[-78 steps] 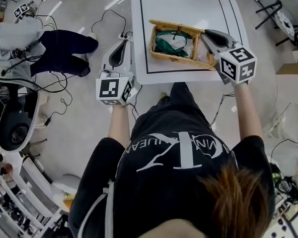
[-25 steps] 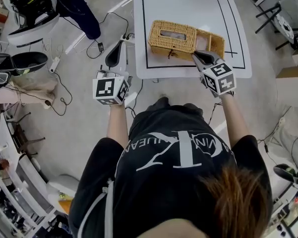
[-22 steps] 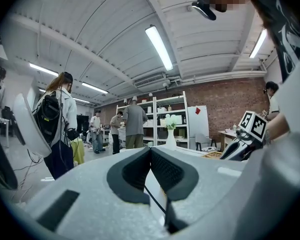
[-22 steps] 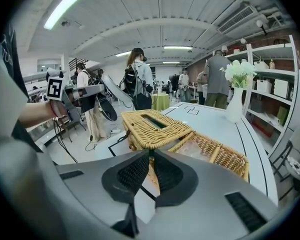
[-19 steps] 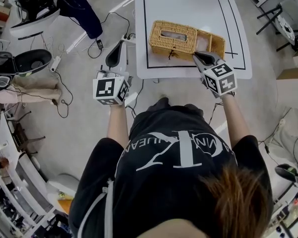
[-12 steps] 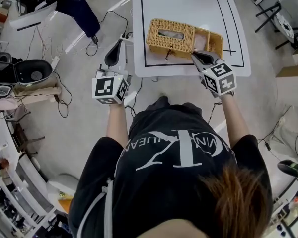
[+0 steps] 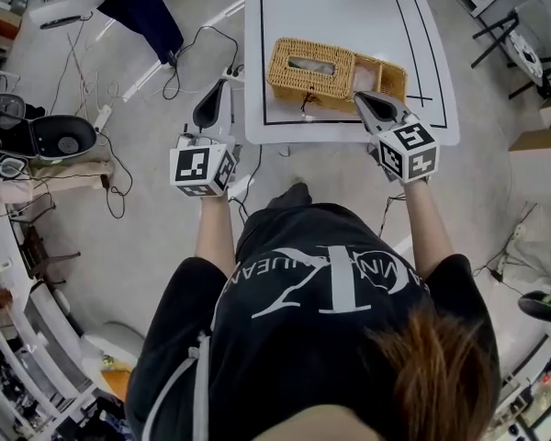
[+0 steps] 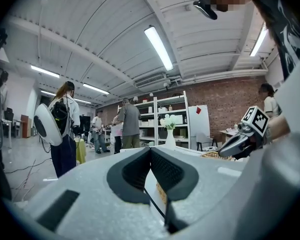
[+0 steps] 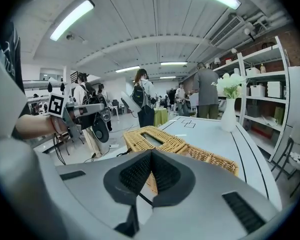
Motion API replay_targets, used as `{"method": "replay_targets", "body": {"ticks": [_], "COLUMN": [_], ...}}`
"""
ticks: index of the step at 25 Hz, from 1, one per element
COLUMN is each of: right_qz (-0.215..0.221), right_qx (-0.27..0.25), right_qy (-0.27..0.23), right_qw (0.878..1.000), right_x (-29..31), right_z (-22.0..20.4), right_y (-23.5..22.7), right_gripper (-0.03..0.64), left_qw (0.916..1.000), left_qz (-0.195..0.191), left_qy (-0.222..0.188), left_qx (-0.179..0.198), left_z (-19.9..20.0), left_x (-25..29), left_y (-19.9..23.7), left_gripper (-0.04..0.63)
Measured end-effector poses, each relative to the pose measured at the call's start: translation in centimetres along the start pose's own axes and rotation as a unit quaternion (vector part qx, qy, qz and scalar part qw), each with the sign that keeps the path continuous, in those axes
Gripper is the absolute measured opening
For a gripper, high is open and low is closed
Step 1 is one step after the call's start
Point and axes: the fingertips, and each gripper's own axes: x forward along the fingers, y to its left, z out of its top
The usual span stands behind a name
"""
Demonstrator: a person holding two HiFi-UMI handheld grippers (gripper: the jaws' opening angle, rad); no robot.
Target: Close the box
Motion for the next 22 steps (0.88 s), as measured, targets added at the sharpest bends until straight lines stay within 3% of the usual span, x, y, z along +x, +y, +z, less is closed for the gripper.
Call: {"method": "replay_targets", "body": {"ticks": [9, 22], "right_qz": [-0.02, -0.031], "right_qx": [0.007, 0.009], "right_qy": [-0.104, -0.152], "right_qw": [0.994, 0.988], "right_x": [-4.9, -12.1], "right_z": [3.5, 2.7], "right_y": [0.4, 2.0], "right_gripper": [-0.003, -0.003], "left_qw": [0.9998, 0.9998], "left_qz": [0.013, 0.016], "left_qy": [0.009, 0.0], "left_qx": [-0.008, -0.007], "left_z": [0.3, 1.2], "left_x": [-2.1, -7.4], "left_y": [-2.1, -7.0], "left_gripper": [0.009, 0.009]}}
